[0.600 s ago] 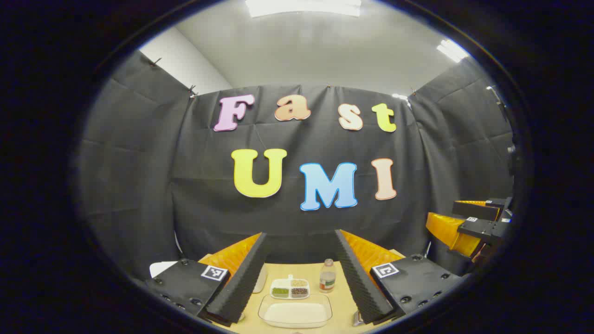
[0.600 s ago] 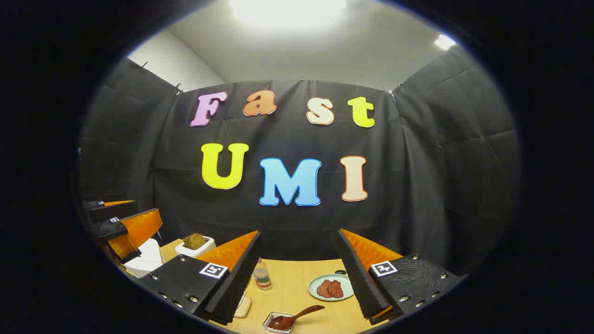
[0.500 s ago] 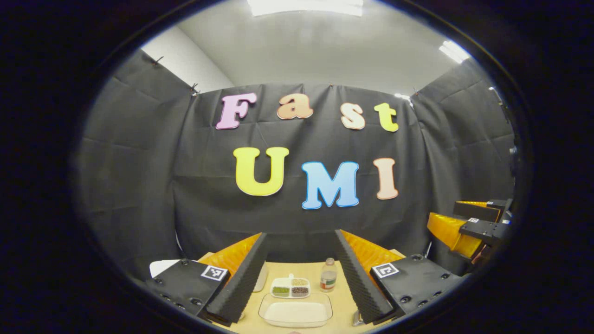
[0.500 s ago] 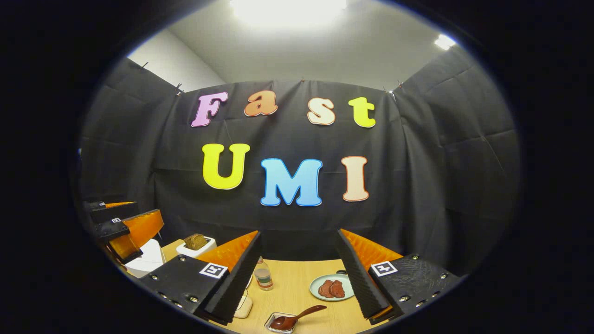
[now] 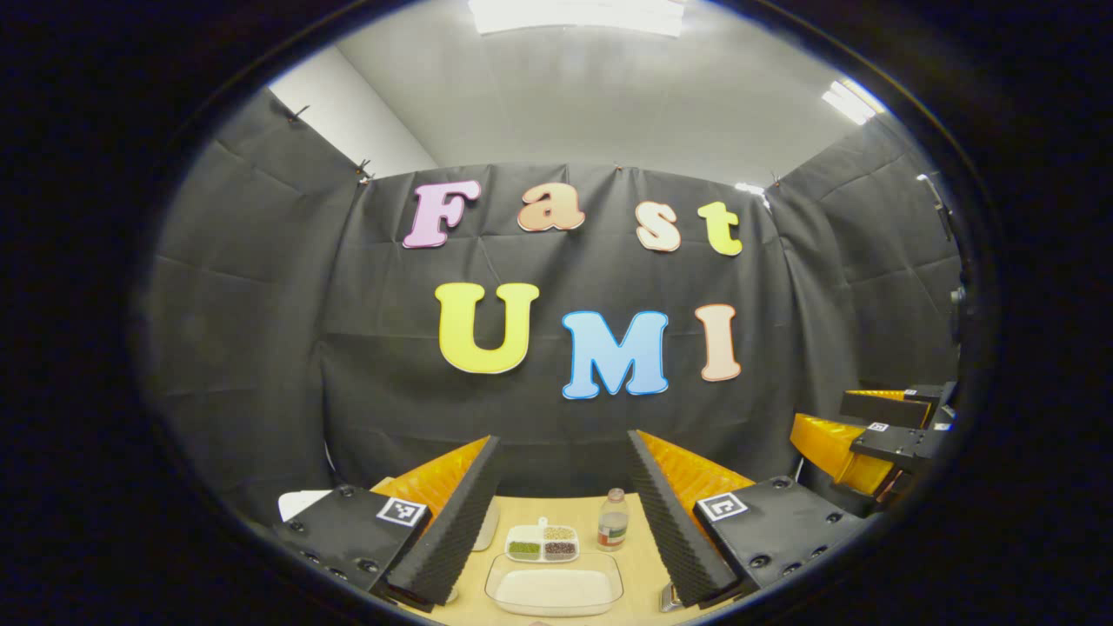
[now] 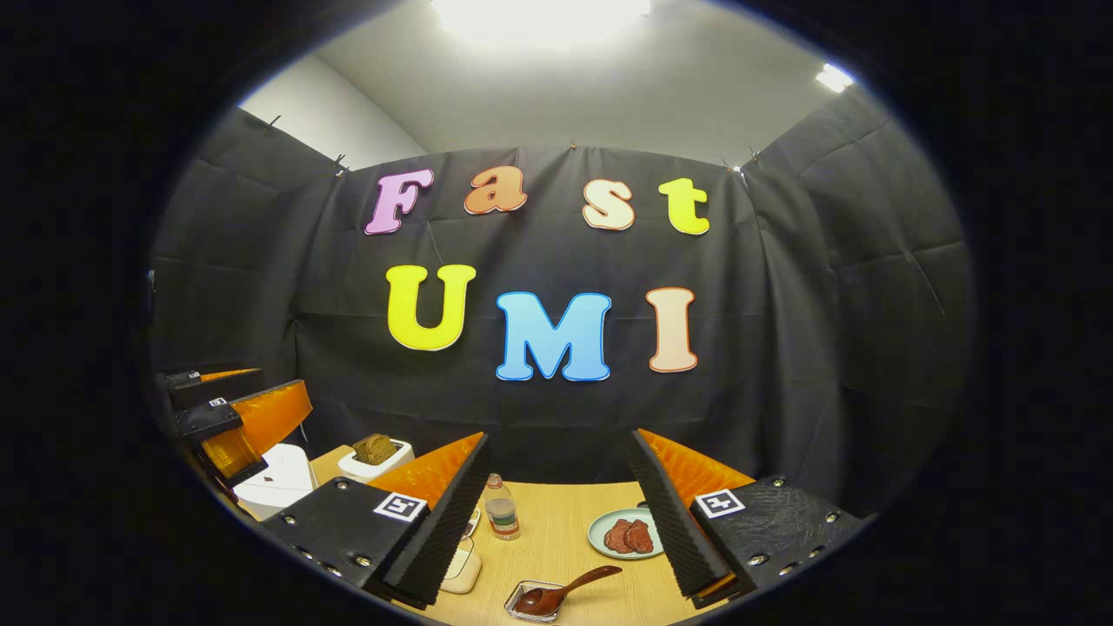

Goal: Close the left gripper, press the button to open the rice cooker; take a wooden spoon from the chopstick holder with the right hand, scoop a spoonful of rice and pour it into the rice cooker, then put the wooden spoon back into the chopstick holder.

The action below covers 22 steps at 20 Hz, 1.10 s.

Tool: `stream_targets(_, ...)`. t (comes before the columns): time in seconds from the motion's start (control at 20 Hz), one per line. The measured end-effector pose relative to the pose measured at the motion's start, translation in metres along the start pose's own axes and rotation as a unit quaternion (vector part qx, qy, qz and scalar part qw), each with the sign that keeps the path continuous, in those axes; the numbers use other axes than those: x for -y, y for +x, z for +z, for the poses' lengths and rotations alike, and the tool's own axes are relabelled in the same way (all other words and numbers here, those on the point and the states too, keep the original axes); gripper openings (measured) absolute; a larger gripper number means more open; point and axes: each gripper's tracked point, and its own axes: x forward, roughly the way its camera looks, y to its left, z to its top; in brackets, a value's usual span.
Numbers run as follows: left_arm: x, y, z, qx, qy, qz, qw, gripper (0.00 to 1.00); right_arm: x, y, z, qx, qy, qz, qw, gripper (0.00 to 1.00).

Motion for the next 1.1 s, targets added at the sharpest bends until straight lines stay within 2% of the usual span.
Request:
stream_targets(0.35, -0.017, 0.004, -0.005, -0.008, -0.004, 0.008, 1.000, 0.94, 0.001, -0.001, -0.004, -0.007, 0.002, 0.000, 1.000, 0.97)
stream_targets(0.4, -0.023, 0.006, -0.007, -0.011, -0.004, 0.012, 1.000, 0.98, -0.002, -0.001, -0.006, -0.007, 0.005, 0.005, 1.000, 0.97)
stream_targets(0.45, -0.032, 0.006, -0.008, -0.014, -0.002, 0.019, 1.000, 0.94, -0.005, -0.002, -0.005, -0.006, 0.008, 0.009, 1.000, 0.97)
stream_targets(0.6, -0.058, 0.008, -0.030, -0.045, -0.004, 0.038, 0.998, 0.94, -0.008, 0.001, -0.009, -0.009, 0.006, 0.012, 1.000, 0.96)
stream_targets(0.65, -0.068, 0.008, -0.040, -0.063, -0.005, 0.042, 0.997, 0.80, -0.010, 0.002, -0.010, -0.010, 0.007, 0.014, 1.000, 0.96)
stream_targets(0.7, -0.076, 0.003, -0.049, -0.079, -0.013, 0.045, 0.996, 0.70, -0.012, 0.002, -0.011, -0.012, 0.012, 0.018, 1.000, 0.96)
stream_targets(0.75, -0.083, -0.002, -0.058, -0.094, -0.022, 0.050, 0.994, 0.57, -0.015, 0.003, -0.012, -0.015, 0.016, 0.022, 1.000, 0.96)
stream_targets(0.85, -0.123, 0.000, -0.081, -0.120, -0.021, 0.088, 0.989, 0.26, -0.018, 0.006, -0.017, -0.021, 0.014, 0.025, 0.999, 0.97)
stream_targets(0.9, -0.127, -0.004, -0.091, -0.137, -0.030, 0.079, 0.987, 0.11, -0.019, 0.006, -0.019, -0.024, 0.013, 0.027, 0.999, 0.97)
stream_targets(1.0, -0.152, -0.005, -0.111, -0.164, -0.041, 0.088, 0.982, 0.06, -0.023, 0.010, -0.022, -0.029, 0.012, 0.031, 0.999, 0.97)
stream_targets(1.1, -0.184, -0.010, -0.128, -0.188, -0.054, 0.104, 0.975, 0.08, -0.028, 0.013, -0.025, -0.034, 0.008, 0.035, 0.999, 0.97)
